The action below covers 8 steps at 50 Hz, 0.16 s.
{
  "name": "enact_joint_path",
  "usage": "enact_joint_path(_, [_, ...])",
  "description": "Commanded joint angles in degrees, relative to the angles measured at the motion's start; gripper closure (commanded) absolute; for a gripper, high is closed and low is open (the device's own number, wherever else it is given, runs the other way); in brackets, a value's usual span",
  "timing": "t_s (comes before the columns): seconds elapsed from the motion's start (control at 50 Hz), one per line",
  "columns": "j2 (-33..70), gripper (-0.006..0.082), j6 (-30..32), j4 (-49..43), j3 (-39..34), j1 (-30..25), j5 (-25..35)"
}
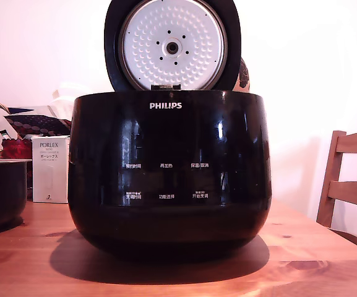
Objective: Open the rice cooker by pressing the large metal button on the top of its lid with medium force
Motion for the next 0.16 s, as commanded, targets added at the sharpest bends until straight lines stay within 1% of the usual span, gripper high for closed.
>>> enact_joint_path(0.0, [-0.4,0.0788,0.2,0.3,-1.4,0.9,0.3])
enact_joint_path(0.14, [-0.4,0.0788,0.2,0.3,-1.4,1.8,0.3])
